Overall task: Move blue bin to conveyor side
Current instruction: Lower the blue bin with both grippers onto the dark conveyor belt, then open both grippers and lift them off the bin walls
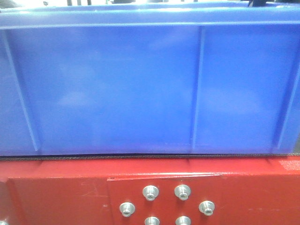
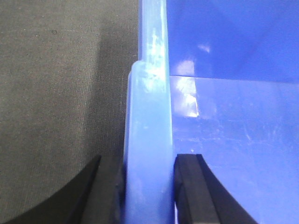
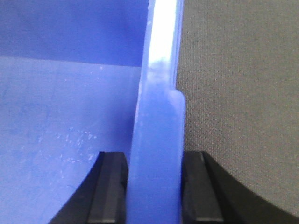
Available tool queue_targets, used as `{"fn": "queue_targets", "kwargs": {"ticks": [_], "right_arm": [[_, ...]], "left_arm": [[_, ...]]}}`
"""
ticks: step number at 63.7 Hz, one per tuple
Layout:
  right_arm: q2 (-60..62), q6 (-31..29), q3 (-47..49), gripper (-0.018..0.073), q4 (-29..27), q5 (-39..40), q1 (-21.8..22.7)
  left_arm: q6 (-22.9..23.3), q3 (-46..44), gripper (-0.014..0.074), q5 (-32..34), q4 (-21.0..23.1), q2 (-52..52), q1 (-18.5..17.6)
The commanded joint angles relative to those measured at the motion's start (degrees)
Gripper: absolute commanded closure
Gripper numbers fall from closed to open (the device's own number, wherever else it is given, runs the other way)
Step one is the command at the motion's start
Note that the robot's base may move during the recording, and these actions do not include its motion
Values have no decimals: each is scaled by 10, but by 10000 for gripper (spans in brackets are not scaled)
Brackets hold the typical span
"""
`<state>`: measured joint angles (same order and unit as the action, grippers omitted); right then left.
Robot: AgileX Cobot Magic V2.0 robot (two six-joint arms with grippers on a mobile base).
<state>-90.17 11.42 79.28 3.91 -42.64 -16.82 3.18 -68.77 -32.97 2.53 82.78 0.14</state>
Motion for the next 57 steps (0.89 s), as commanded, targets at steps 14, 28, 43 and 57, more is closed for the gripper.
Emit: {"fn": "queue_targets", "kwargs": {"ticks": [14, 28, 43, 57], "right_arm": [[-2, -10, 5, 637, 24, 69, 1], [-15, -10, 5, 635, 28, 70, 1], [-23, -10, 5, 223, 34, 63, 3], [-23, -10, 7, 34, 35, 58, 14]], "left_arm": [[4, -9, 611, 53, -3, 4, 2], [4, -9, 420, 53, -3, 4, 2], [4, -9, 137, 53, -9, 4, 2], [4, -9, 77, 53, -30, 4, 2]]}}
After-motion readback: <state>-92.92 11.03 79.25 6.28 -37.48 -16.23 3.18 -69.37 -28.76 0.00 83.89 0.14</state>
